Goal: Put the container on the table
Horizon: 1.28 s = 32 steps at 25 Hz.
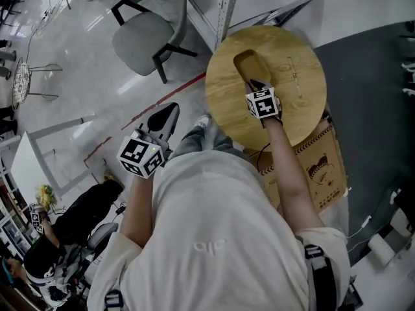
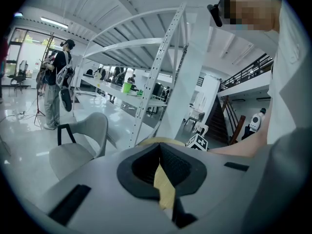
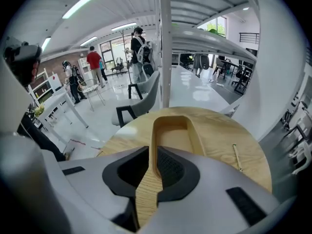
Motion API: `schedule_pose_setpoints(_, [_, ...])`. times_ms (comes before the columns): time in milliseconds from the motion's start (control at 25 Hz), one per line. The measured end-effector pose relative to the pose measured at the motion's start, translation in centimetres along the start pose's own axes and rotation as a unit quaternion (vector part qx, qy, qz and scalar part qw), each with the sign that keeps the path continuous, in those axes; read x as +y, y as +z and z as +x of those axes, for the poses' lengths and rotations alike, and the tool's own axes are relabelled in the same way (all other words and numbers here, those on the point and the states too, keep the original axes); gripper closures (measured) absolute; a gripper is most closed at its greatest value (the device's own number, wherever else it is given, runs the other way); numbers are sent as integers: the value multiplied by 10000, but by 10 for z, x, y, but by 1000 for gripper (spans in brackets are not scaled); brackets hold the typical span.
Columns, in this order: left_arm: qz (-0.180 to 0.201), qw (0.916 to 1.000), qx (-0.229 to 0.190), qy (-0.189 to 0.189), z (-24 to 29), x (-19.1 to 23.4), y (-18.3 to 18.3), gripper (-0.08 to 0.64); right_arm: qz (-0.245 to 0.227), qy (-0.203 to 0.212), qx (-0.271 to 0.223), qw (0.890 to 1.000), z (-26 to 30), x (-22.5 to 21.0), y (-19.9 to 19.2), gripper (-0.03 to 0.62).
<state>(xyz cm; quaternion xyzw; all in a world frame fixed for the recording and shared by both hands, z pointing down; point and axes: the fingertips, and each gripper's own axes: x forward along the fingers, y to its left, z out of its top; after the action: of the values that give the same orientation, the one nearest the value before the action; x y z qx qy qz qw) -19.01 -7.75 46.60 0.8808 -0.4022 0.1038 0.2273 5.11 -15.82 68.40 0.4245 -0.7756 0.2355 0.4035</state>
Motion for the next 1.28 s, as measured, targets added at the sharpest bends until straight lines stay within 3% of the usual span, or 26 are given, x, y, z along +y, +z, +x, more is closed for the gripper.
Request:
schedule_pose_setpoints(280, [249,9978,6,-612,36,-26,16,545,486,-153,-747,9959,-66,-9,25,562])
schedule_pose_setpoints(560, [550,9891,35,-1368,79,-65,29,545,1045,-495,-1627,9799,-149,-26,38,566])
schedule_pose_setpoints(960, [1037,9663,-46,-2356,132,-134,52,545,1561,-1490,-2752,9369,-284,-49,15,568])
schedule_pose_setpoints(1280, [1290,9473,-230,-2923,156,-186,74,545,1835,-2302,-3210,9002,-372,-57,-21,566])
